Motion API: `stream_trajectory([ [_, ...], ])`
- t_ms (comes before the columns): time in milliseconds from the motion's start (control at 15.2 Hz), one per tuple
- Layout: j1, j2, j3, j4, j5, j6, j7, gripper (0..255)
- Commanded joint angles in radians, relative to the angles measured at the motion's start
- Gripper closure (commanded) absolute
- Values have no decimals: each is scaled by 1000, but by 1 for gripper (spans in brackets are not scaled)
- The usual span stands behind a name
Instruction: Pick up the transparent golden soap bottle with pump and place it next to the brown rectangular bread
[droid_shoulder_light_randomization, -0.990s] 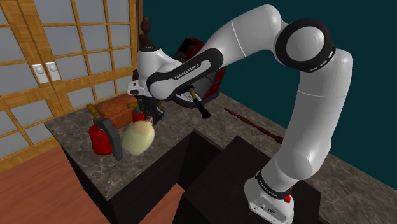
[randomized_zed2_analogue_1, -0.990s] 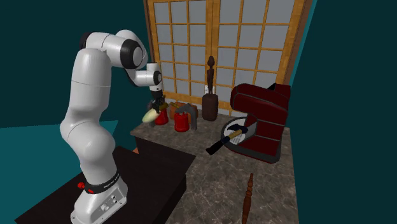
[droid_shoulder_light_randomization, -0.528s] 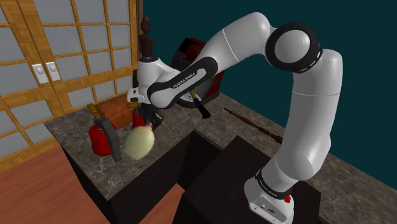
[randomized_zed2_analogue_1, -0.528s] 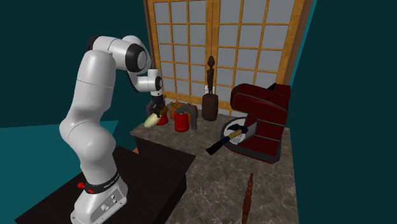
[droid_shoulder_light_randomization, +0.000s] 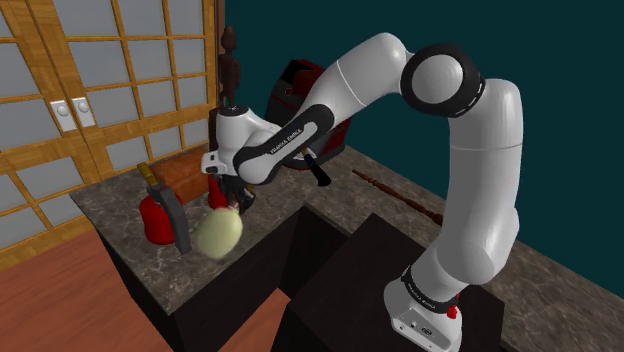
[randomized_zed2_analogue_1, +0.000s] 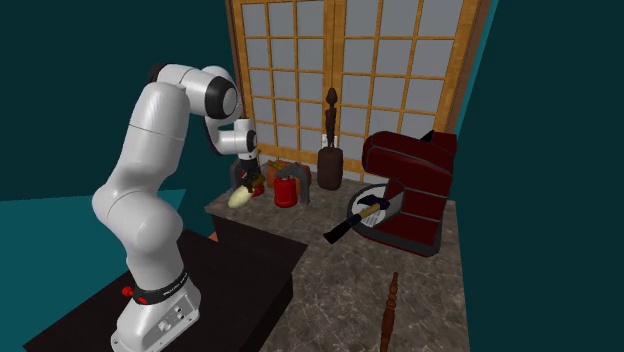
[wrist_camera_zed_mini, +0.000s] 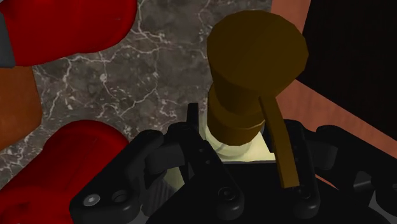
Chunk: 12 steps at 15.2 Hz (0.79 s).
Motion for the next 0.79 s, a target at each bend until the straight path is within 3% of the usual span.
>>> stream_trajectory([
  [0,7,19,-10,-1,-13,20,10,255],
  [726,52,143,-69,32,-78,109,55,255],
])
